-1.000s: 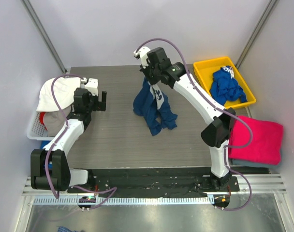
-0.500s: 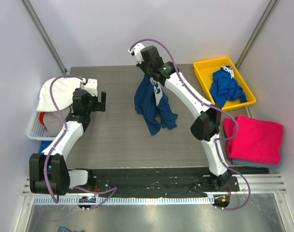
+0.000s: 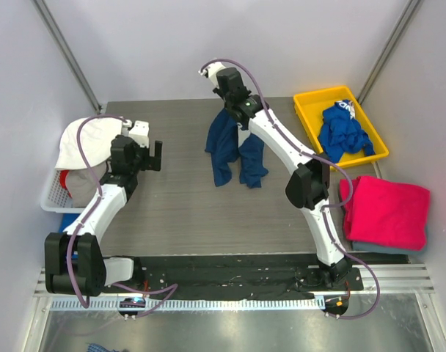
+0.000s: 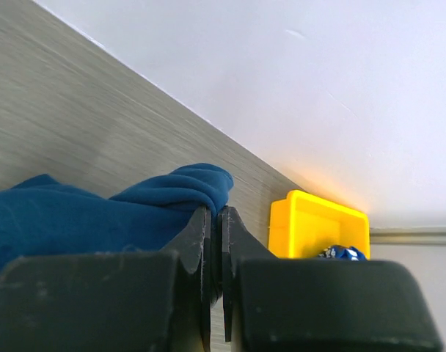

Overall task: Fold and stack the t-shirts
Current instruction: Move the tshirt to the center of the board

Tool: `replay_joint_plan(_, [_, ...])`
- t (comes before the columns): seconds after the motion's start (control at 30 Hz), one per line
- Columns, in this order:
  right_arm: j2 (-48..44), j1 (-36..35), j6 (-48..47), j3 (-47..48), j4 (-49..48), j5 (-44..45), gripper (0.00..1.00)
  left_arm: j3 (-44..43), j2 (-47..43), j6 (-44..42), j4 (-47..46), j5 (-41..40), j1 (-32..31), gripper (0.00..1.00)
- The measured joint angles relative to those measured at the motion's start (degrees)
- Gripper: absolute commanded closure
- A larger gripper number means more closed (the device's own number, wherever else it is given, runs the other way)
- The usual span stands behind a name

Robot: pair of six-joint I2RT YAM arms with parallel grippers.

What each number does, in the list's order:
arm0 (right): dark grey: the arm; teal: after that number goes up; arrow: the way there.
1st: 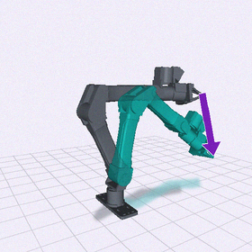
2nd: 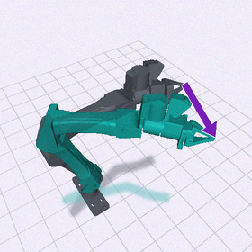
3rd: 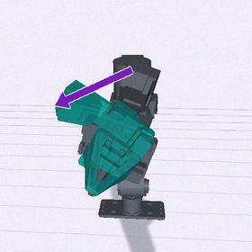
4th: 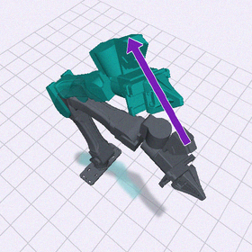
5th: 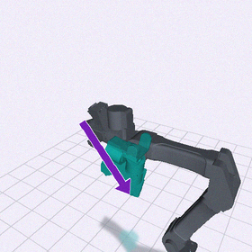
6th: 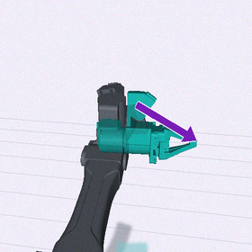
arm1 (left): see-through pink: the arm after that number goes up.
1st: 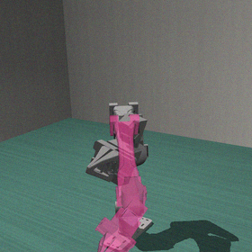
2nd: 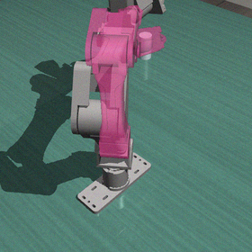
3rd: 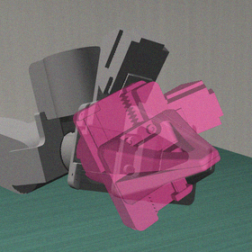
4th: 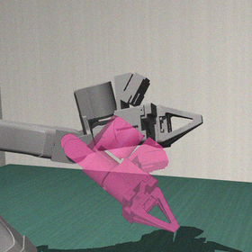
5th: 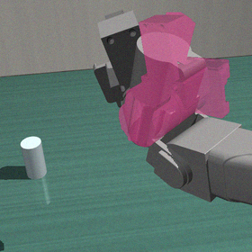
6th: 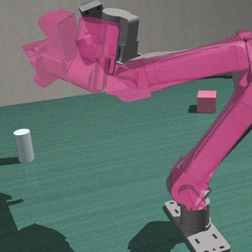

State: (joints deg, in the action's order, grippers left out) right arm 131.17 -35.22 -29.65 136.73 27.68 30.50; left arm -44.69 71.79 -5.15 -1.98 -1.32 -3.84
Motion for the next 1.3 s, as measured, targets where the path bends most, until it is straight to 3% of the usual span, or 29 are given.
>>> replay_joint_plan(0.23, [1.60, 0.74, -0.37, -2.78, -3.56, 2.60, 0.35, 0.76, 0.09, 0.31, 0.31, 5.05, -1.14, 0.00])
replay_joint_plan(0.33, [1.60, 0.96, -0.42, -5.07, -4.17, 2.97, 0.19, 0.81, 0.39, 0.87, 0.39, 7.80, -2.12, 0.00])
replay_joint_plan(0.43, [1.60, 1.51, -0.48, -6.73, -4.35, 3.21, 0.12, 0.81, 0.92, 1.77, 0.44, 9.88, -3.41, 0.00])
replay_joint_plan(0.67, [-3.37, 2.67, 2.60, -18.32, -3.04, 1.66, 0.13, 0.81, 1.81, 3.50, 0.52, 15.30, -7.13, 0.00])
replay_joint_plan(0.97, [-20.37, 3.08, 11.96, -42.86, 1.49, -6.56, 0.24, 0.33, 9.20, 3.17, 0.52, 17.53, -19.76, 0.05])
replay_joint_plan(1.07, [-24.04, 2.80, 14.01, -49.68, 2.14, -9.86, 0.29, -0.98, 13.64, 3.13, 0.52, 17.49, -21.90, 0.06])
replay_joint_plan(1.2, [-25.44, 2.25, 16.11, -57.22, 3.45, -14.38, 0.44, -2.97, 18.38, 3.19, 0.48, 17.16, -23.12, 0.10])
replay_joint_plan(1.3, [-25.44, 1.95, 17.33, -61.16, 4.52, -17.44, 0.48, -5.57, 21.00, 3.39, 0.66, 16.74, -23.65, 0.14])
